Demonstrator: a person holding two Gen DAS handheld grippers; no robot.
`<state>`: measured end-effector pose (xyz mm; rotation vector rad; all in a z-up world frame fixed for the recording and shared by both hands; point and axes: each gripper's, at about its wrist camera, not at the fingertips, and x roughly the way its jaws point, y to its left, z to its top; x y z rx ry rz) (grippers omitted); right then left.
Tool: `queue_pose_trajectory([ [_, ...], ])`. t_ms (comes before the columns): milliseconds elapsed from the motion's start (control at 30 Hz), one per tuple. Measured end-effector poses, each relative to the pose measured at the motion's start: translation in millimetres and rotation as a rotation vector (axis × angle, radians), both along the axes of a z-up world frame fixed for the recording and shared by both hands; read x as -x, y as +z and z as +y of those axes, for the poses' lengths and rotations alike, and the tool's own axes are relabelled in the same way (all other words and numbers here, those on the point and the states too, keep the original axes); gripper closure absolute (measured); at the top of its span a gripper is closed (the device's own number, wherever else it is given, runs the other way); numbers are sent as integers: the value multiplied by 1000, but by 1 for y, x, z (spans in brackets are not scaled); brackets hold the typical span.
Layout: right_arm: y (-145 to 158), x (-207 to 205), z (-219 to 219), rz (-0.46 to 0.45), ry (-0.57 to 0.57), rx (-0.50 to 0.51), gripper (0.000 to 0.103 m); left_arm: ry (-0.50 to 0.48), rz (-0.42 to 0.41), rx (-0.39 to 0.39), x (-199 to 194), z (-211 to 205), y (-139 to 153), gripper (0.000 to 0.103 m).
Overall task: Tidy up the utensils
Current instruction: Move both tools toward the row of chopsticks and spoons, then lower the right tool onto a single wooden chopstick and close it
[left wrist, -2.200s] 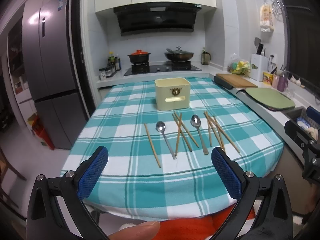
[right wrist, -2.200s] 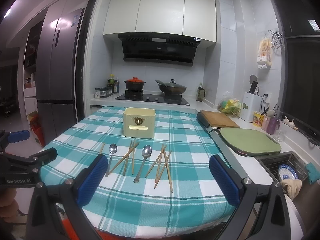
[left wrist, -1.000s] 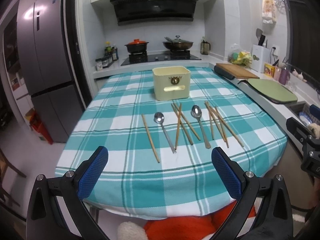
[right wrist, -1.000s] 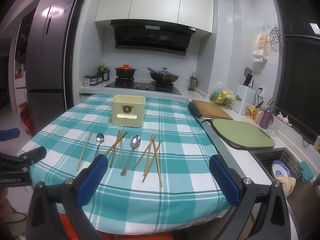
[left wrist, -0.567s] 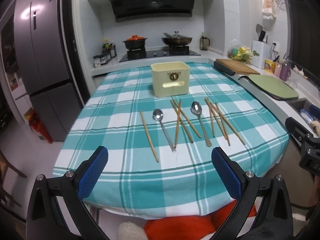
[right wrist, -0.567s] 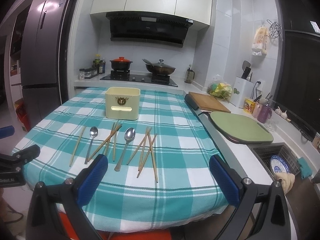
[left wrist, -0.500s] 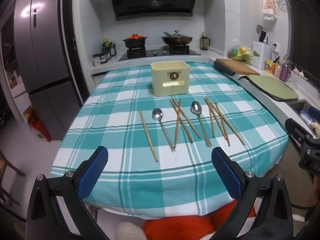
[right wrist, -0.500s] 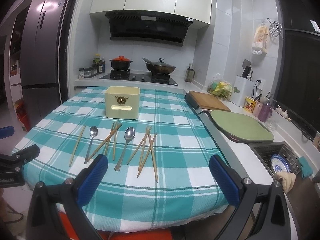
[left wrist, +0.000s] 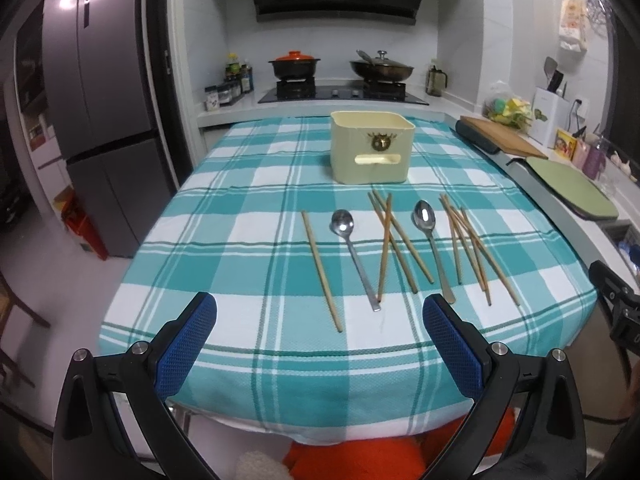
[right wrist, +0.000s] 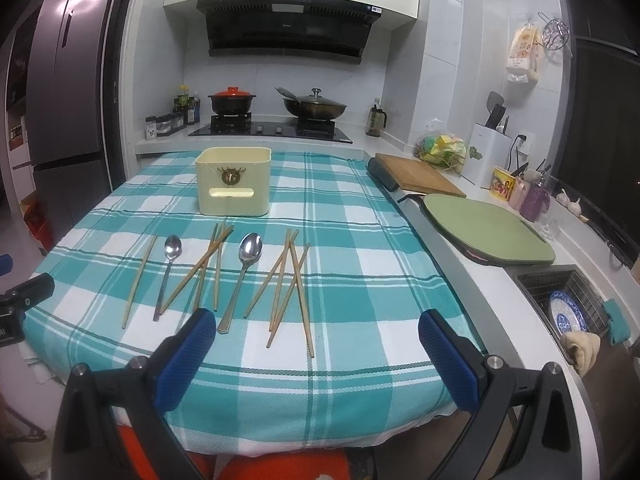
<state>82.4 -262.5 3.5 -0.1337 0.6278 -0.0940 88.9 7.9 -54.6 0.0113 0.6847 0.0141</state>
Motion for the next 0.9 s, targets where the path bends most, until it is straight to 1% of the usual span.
queue_pose_trajectory([
  [400,-25,-42,-3,110,-24,22,0,43,73,-13,-35,11,-25,0],
  [800,-39,-63,-9,165,-42,26,0,53,128,-31,-59,10,-42,0],
  [900,-42,-68,-12,173,-47,22,0,56,147,-23,-66,12,-47,0],
])
